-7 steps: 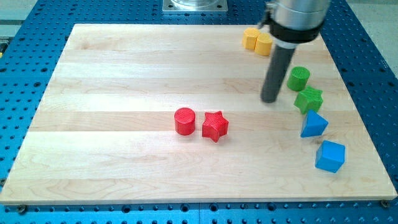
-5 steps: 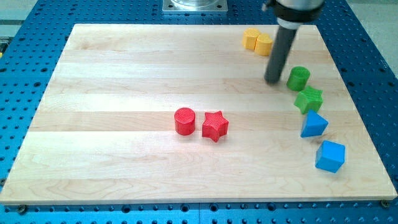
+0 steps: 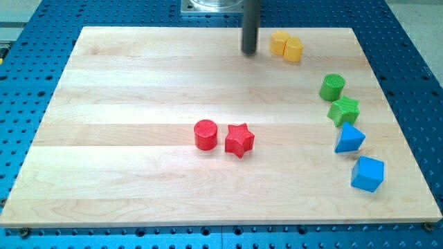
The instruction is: Push the yellow blocks above the green circle
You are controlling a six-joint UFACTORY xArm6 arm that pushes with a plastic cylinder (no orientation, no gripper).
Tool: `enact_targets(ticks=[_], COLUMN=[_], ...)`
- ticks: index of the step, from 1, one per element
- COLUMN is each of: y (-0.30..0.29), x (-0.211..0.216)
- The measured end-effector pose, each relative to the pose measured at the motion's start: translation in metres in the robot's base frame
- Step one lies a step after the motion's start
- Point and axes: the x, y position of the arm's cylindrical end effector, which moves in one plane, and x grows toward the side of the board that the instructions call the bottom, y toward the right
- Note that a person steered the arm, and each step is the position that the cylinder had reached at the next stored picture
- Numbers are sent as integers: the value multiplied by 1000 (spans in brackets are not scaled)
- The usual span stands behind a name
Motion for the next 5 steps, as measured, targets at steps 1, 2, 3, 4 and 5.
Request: enact_targets(ticks=[1,2,3,4,5], y=[44,66,74,95,94], x=[0,7,-9,13,20])
